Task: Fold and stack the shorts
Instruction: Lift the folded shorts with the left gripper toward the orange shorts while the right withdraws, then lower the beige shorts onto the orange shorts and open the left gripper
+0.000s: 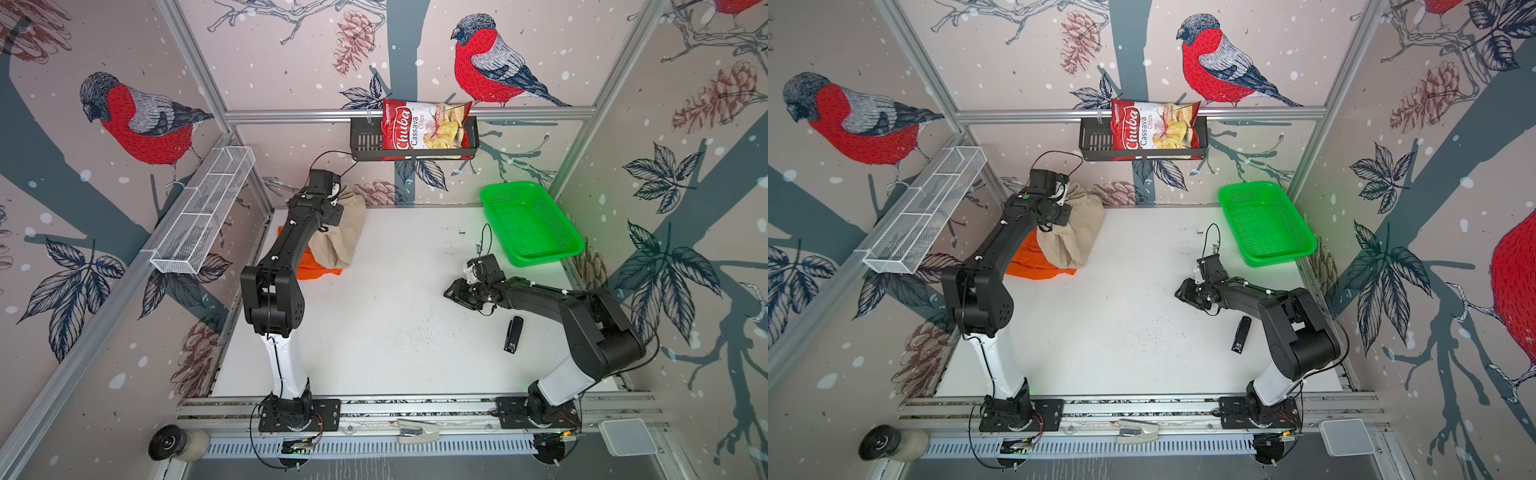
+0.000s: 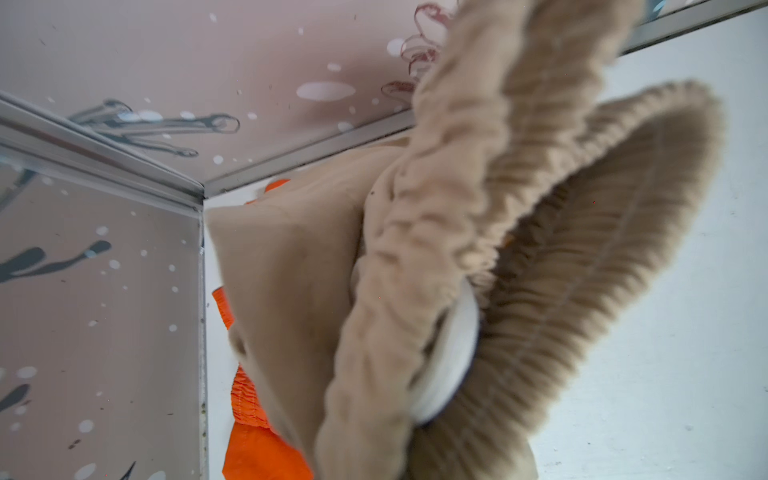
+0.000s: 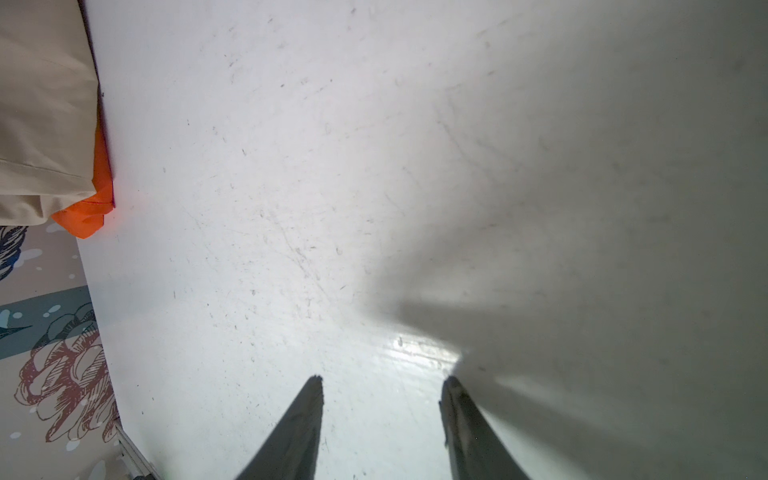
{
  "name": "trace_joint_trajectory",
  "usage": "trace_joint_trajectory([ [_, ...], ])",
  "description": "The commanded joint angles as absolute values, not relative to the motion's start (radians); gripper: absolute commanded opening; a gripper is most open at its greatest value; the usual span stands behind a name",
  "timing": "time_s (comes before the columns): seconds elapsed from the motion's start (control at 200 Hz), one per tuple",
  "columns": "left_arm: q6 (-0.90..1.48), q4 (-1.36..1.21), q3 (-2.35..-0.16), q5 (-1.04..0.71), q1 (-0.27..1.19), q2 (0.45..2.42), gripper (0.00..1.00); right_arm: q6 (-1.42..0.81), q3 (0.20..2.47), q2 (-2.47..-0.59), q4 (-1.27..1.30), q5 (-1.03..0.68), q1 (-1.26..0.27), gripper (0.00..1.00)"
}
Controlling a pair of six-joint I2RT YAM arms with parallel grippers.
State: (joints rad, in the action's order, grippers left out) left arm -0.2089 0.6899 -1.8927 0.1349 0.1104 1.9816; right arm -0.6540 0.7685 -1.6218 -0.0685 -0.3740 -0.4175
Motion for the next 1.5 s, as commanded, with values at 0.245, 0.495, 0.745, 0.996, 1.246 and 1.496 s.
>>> trace_joint_trajectory([
  [0.245,-0.114,0.787,-1.945,0.194,-0.004,2.120,0.13,-0.643,0.765,-1.618,-0.082,-0.368,-0.413,0.48],
  [0.495,-0.037,0.843,-2.027,0.303,-0.091,2.231,0.55,-0.642,0.759,-1.618,-0.086,-0.365,-0.411,0.48],
  [0.745,0.031,0.877,-2.049,0.290,-0.099,2.146,0.76,-0.648,0.770,-1.615,-0.094,-0.363,-0.410,0.48],
  [0.996,0.034,0.784,-1.915,0.069,-0.054,1.931,0.73,-0.658,0.802,-1.615,-0.102,-0.365,-0.413,0.48],
  [1.246,0.054,0.621,-1.803,-0.134,-0.020,1.974,0.58,-0.666,0.840,-1.615,-0.113,-0.362,-0.440,0.48],
  [1.496,0.111,0.523,-1.860,-0.024,-0.041,2.135,0.57,-0.673,0.839,-1.608,-0.108,-0.357,-0.461,0.49],
])
